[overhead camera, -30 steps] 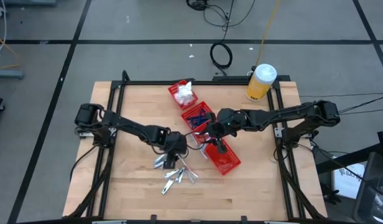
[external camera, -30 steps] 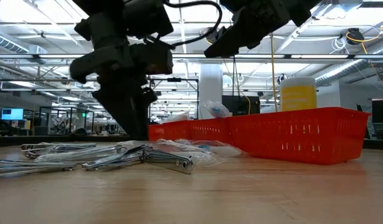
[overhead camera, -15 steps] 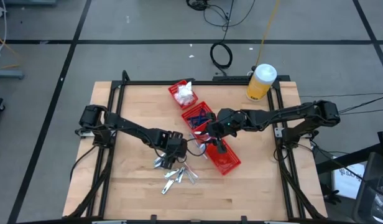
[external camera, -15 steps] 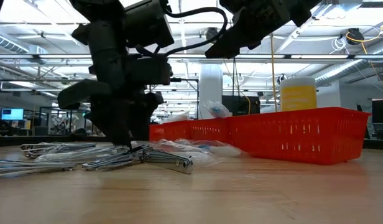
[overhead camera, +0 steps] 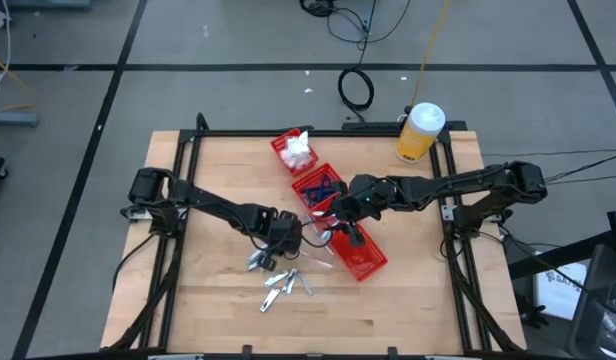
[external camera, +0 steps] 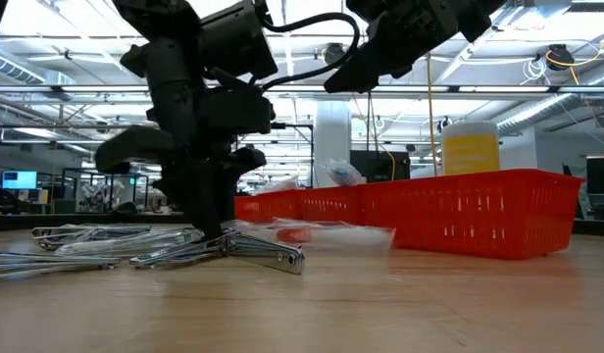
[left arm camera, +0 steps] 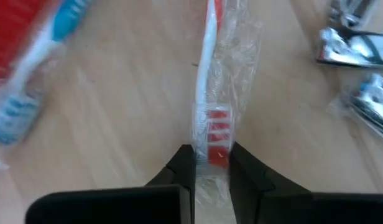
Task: Pick & Place Travel size toiletries
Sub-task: Put the orange toothbrush into the bottom middle red bin
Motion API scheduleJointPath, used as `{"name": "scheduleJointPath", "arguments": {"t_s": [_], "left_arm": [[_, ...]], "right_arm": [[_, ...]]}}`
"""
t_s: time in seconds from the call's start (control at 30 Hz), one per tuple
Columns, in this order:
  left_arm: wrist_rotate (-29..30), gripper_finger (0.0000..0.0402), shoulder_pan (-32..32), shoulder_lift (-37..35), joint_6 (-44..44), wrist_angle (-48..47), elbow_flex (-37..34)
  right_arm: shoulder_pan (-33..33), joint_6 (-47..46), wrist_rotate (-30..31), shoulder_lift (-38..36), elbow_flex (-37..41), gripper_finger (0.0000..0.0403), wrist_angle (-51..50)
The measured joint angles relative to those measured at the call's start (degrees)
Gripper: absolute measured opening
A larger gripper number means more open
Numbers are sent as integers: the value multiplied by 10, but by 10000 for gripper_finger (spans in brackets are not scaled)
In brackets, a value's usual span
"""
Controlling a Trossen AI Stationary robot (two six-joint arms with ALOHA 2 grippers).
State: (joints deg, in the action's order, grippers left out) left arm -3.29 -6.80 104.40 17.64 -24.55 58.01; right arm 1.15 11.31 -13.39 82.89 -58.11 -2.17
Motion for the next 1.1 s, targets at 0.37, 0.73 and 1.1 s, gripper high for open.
{"name": "scheduleJointPath", "arguments": {"t_s": [0.37, 0.73, 1.1], "left_arm": [[59, 48, -12, -110, -71, -106, -2], [191, 48, -26, -220, -179, -166, -2], [195, 48, -1, -224, -180, -156, -2]], "right_arm": [[0, 2, 0, 0, 0, 151, 3], [-36, -16, 135, 58, -2, 159, 97], [-34, -6, 139, 159, -45, 206, 129]]}}
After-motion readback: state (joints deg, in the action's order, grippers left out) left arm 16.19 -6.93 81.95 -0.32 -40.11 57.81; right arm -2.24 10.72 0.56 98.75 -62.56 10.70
